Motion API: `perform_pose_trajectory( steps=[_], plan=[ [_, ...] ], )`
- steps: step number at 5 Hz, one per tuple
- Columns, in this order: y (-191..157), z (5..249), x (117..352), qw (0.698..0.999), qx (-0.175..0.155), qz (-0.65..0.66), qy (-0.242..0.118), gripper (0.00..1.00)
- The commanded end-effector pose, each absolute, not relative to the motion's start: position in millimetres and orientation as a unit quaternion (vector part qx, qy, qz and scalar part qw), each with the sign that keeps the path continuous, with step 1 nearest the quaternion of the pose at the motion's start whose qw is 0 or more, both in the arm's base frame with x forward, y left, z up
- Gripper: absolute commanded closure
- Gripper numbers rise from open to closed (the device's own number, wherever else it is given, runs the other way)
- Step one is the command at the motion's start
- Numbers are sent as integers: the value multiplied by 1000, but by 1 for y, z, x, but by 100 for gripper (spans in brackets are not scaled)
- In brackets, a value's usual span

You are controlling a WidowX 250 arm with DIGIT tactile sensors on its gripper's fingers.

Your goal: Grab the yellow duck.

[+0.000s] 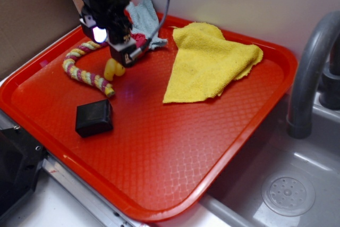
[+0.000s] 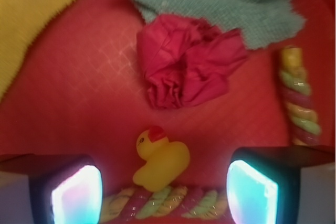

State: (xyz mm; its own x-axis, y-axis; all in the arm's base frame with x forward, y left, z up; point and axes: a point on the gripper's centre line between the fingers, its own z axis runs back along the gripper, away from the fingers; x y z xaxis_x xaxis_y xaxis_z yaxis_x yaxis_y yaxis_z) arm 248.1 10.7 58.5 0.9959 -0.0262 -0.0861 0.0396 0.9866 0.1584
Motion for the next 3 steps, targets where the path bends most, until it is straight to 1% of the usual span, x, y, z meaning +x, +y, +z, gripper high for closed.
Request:
perform_pose_trajectory(
  steps=[1,2,3],
  plan=[
    [20,41,246,993,100,-25,65,0],
    [27,29,245,990,107,-31,83,0],
    [27,24,247,990,103,-35,88,0]
  ],
)
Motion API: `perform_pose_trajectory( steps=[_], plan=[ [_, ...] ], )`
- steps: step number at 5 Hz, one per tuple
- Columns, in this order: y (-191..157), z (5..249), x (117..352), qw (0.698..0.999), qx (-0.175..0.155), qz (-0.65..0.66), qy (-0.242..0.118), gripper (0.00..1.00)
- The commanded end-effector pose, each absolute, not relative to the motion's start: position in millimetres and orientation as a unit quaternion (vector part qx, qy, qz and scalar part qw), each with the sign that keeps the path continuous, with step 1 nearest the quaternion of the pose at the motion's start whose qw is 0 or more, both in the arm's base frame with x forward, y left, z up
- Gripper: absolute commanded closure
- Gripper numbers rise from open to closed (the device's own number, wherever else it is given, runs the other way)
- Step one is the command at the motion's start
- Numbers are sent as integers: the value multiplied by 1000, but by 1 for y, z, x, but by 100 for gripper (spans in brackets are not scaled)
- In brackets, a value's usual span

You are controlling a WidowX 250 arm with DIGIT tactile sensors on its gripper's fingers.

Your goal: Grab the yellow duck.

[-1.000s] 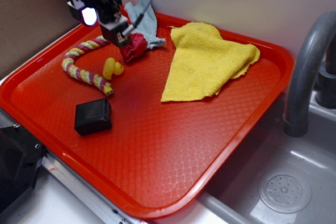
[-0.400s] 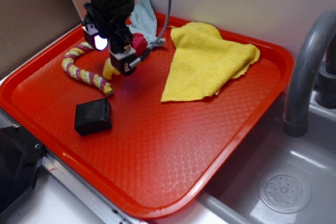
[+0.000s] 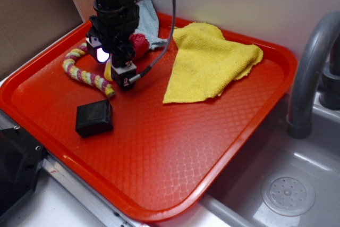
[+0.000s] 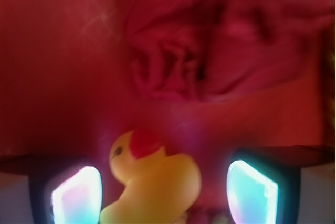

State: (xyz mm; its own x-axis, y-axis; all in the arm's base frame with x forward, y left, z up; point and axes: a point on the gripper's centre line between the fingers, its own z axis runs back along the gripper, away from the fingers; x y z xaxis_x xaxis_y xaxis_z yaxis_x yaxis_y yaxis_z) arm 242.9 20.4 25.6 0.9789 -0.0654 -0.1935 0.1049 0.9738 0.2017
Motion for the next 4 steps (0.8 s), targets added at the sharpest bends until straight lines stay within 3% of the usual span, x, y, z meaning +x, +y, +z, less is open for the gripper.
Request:
perform_pose_trajectory(
  steps=[1,3,4],
  plan=[
    [27,23,248,990,105,-34,90,100],
    [26,37,246,991,108,-36,74,100],
    [29,78,248,994,96,11,43,100]
  ],
)
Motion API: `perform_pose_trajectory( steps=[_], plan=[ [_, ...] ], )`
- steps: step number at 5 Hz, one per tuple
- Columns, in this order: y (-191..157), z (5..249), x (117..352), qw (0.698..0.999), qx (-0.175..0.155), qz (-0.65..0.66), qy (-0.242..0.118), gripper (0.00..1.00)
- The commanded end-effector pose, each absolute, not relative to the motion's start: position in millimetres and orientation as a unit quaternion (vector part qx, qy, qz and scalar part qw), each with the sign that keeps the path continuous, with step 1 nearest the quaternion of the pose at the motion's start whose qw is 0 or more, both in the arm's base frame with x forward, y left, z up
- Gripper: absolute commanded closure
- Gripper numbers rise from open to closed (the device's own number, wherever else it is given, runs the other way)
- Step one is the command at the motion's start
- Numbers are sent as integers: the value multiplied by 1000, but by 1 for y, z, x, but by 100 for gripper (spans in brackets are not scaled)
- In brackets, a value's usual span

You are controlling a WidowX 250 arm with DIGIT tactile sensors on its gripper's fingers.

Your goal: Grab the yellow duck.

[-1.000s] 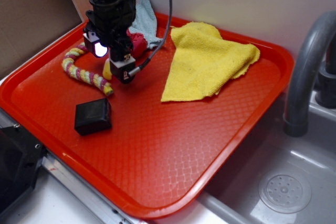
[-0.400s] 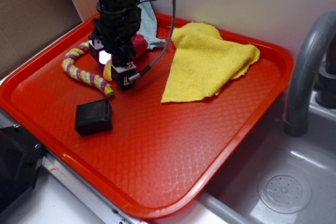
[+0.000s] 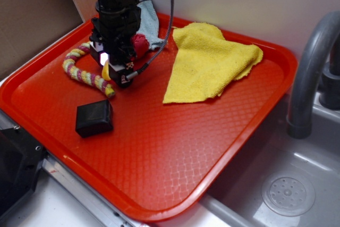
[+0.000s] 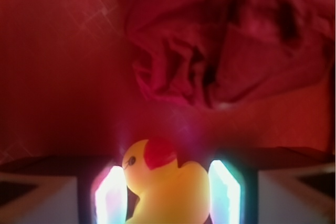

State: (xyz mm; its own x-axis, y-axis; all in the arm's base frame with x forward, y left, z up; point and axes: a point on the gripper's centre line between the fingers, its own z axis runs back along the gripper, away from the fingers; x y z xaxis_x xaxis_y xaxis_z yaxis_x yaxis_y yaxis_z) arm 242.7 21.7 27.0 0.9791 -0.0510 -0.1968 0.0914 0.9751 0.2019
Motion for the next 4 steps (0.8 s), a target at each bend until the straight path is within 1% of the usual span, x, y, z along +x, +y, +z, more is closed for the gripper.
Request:
perform_pose_trajectory(
  steps=[1,2,3,4],
  plan=[
    [28,122,251,997,65,37,14,100],
    [13,172,236,998,36,42,-15,100],
    [-4,208,221,998,19,30,-50,100],
    [-10,219,216,998,4,13,-54,100]
  ],
)
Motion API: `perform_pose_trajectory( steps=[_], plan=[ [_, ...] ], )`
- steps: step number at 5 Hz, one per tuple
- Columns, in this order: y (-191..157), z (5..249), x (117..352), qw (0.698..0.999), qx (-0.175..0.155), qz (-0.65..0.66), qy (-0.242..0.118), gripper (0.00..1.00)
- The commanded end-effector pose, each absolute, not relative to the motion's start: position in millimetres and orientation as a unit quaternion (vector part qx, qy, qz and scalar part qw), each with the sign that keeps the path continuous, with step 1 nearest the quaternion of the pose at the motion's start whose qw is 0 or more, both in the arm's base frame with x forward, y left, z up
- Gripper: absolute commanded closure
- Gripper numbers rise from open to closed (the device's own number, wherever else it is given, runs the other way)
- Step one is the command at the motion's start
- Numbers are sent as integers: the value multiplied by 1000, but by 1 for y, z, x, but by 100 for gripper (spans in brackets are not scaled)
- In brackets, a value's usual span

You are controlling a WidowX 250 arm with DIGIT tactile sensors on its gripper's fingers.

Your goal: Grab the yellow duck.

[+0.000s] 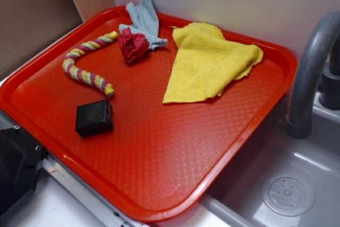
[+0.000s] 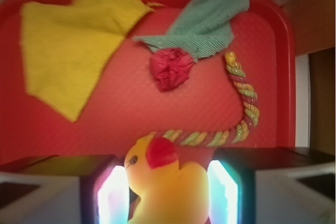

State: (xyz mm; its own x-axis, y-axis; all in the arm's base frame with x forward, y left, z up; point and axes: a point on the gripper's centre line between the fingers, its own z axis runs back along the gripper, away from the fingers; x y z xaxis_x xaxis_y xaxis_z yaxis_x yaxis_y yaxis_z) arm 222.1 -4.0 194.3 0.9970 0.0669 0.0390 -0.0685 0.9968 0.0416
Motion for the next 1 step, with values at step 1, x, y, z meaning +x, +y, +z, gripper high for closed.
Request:
perform_pose_trajectory(
  steps=[1],
  plan=[
    [-10,204,223,999,-14,-8,-47,100]
  ],
)
